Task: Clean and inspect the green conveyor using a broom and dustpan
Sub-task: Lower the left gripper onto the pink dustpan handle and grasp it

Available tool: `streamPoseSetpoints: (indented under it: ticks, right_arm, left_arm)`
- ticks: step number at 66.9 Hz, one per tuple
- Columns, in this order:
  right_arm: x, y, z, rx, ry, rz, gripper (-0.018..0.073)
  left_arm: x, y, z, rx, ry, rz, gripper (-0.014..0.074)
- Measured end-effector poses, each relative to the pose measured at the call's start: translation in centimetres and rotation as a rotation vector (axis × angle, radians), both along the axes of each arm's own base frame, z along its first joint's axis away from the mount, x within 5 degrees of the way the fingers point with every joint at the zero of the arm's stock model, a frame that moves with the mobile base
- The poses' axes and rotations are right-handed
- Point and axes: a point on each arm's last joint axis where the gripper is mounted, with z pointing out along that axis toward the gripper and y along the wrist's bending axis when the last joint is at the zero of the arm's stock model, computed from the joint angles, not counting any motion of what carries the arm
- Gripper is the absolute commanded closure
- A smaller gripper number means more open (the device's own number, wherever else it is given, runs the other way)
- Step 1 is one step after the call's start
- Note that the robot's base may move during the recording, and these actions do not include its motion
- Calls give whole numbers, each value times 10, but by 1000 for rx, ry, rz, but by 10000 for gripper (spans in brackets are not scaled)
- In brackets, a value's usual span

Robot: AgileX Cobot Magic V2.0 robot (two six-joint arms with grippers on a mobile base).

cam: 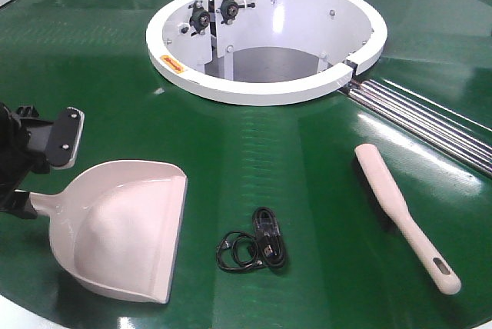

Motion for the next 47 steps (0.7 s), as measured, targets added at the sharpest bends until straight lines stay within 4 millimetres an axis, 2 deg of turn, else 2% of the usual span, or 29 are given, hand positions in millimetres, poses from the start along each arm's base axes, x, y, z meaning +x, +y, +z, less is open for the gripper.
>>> streamPoseSetpoints:
  ticks: [31, 36, 47]
  right_arm:
    - [0, 0, 0, 0, 0, 0, 568]
    - [0, 0, 0, 0, 0, 0, 568]
    - [0, 0, 0, 0, 1, 0, 568]
  left_arm:
    - [13, 1, -35, 30, 96, -22, 116]
    - [15, 1, -39, 30, 109, -22, 138]
    - [17, 0, -45, 31, 111, -23, 249]
